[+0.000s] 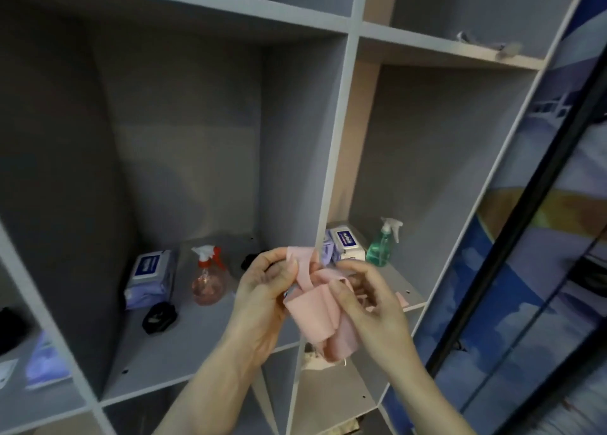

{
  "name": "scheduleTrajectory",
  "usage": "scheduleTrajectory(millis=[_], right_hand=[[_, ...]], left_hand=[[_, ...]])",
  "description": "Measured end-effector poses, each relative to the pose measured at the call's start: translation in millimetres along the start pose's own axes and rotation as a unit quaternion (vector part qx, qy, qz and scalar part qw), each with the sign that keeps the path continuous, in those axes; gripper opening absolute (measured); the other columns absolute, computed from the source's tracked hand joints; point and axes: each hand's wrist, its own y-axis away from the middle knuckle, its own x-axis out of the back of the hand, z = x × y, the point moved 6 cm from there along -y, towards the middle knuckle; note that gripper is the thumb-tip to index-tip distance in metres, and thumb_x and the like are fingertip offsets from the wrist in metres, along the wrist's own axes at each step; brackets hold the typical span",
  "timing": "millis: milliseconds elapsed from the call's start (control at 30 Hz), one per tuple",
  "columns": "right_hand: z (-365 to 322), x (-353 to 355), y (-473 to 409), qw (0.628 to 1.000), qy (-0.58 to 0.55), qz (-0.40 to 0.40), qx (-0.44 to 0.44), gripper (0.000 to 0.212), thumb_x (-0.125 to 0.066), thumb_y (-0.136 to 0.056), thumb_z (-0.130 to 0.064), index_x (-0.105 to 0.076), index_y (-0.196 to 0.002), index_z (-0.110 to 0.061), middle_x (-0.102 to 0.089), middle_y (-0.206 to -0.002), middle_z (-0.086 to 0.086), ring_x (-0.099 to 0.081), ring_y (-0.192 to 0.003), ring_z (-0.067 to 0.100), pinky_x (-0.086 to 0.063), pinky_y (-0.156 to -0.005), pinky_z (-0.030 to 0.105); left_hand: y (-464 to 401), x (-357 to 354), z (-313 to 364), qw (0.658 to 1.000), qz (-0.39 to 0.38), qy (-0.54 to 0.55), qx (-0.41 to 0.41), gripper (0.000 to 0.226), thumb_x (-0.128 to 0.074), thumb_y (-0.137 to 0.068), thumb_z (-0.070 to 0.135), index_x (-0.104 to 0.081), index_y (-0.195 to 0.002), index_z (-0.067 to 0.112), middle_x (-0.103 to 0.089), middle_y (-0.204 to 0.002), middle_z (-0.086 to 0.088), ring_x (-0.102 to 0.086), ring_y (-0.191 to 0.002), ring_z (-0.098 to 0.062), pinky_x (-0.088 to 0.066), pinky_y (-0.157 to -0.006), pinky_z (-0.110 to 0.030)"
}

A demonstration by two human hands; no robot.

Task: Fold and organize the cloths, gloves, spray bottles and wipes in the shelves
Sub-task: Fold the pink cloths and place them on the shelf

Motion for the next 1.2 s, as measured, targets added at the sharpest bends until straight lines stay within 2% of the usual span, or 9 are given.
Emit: scheduleTrajectory(millis=[100,167,333,433,633,767,933,1033,1200], right_hand=[[1.6,0.7,-15.1,0.998,0.051,0.010,0.020,0.012,-0.070,-0.081,-0.019,-0.071,-0.086,-0.030,-0.069,-0.087,-0.008,-0.064,-0.083,0.008,-0.047,-0.072,0.017],[0.3,0.7,-23.3,0.995,0.082,0.033,0.039,0.010,-0.068,-0.072,-0.021,-0.069,-0.075,-0.031,-0.064,-0.082,-0.009,-0.061,-0.081,0.007,-0.044,-0.069,0.014],[6.3,15.3,-45.1,0.994,0.039,0.093,0.042,0.028,-0.070,-0.080,0.001,-0.067,-0.068,-0.024,-0.054,-0.087,0.001,-0.056,-0.082,0.002,-0.040,-0.072,0.008],[18.2,38.4,-60.9,0.985,-0.071,0.154,-0.016,0.025,-0.060,-0.089,-0.004,-0.065,-0.069,-0.018,-0.062,-0.074,-0.004,-0.055,-0.070,0.006,-0.042,-0.066,0.016],[31.1,56.5,-84.0,0.969,-0.138,0.198,-0.059,0.024,-0.051,-0.097,-0.017,-0.058,-0.074,-0.017,-0.067,-0.073,0.007,-0.056,-0.070,0.026,-0.045,-0.064,0.035],[27.3,67.7,-100.1,0.978,-0.163,0.117,-0.047,0.018,-0.054,-0.083,-0.032,-0.065,-0.091,-0.020,-0.071,-0.102,0.014,-0.065,-0.093,0.031,-0.050,-0.083,0.040],[22.6,98.0,-119.0,0.995,-0.066,0.075,0.021,0.007,-0.073,-0.080,-0.019,-0.072,-0.084,-0.014,-0.071,-0.085,0.004,-0.065,-0.081,0.009,-0.048,-0.074,0.018],[32.4,131.8,-134.9,0.992,-0.041,0.118,0.019,0.016,-0.067,-0.082,-0.004,-0.071,-0.070,-0.015,-0.072,-0.074,-0.003,-0.060,-0.068,0.001,-0.044,-0.064,0.010],[59.9,185.0,-162.3,0.958,-0.231,0.167,-0.020,0.020,-0.054,-0.089,-0.011,-0.059,-0.069,-0.008,-0.071,-0.068,0.000,-0.057,-0.056,0.011,-0.043,-0.050,0.021]], left_hand=[[-12.4,-9.2,-4.4,0.999,-0.005,-0.034,0.008,0.032,-0.069,-0.080,0.013,-0.059,-0.107,0.001,-0.068,-0.107,-0.023,-0.066,-0.086,-0.027,-0.052,-0.071,-0.034],[-19.3,-17.7,-6.8,0.994,-0.025,-0.105,0.009,0.048,-0.078,-0.071,0.019,-0.057,-0.112,0.004,-0.070,-0.106,-0.017,-0.068,-0.081,-0.016,-0.053,-0.064,-0.025],[-42.8,-33.1,1.5,0.980,-0.052,-0.188,-0.035,0.027,-0.071,-0.078,-0.003,-0.064,-0.102,0.006,-0.075,-0.092,-0.009,-0.068,-0.072,-0.008,-0.054,-0.058,-0.020],[-65.2,-30.9,11.2,0.971,-0.019,-0.223,-0.089,0.020,-0.065,-0.082,-0.006,-0.068,-0.095,0.010,-0.074,-0.086,-0.005,-0.066,-0.072,-0.007,-0.053,-0.063,-0.018],[-97.4,-54.2,-14.4,0.944,-0.050,-0.322,-0.051,0.021,-0.060,-0.092,0.025,-0.075,-0.081,0.015,-0.074,-0.073,0.001,-0.063,-0.064,-0.008,-0.050,-0.058,-0.019],[-112.0,-81.5,-25.9,0.960,-0.042,-0.277,-0.019,0.032,-0.054,-0.095,0.030,-0.072,-0.080,0.009,-0.073,-0.075,-0.010,-0.060,-0.069,-0.019,-0.049,-0.069,-0.034],[-124.2,-118.5,-29.6,0.978,-0.032,-0.200,-0.044,0.033,-0.049,-0.097,0.032,-0.073,-0.092,0.009,-0.074,-0.088,-0.014,-0.068,-0.088,-0.031,-0.053,-0.084,-0.045],[-135.0,-131.6,-43.1,0.994,0.022,-0.103,-0.022,0.035,-0.052,-0.095,0.031,-0.067,-0.091,0.000,-0.069,-0.077,-0.014,-0.061,-0.073,-0.029,-0.049,-0.070,-0.039],[-155.9,-157.6,-71.5,0.997,0.079,0.021,-0.002,0.033,-0.049,-0.097,0.034,-0.060,-0.077,0.011,-0.059,-0.064,-0.008,-0.054,-0.057,-0.019,-0.042,-0.056,-0.028]])
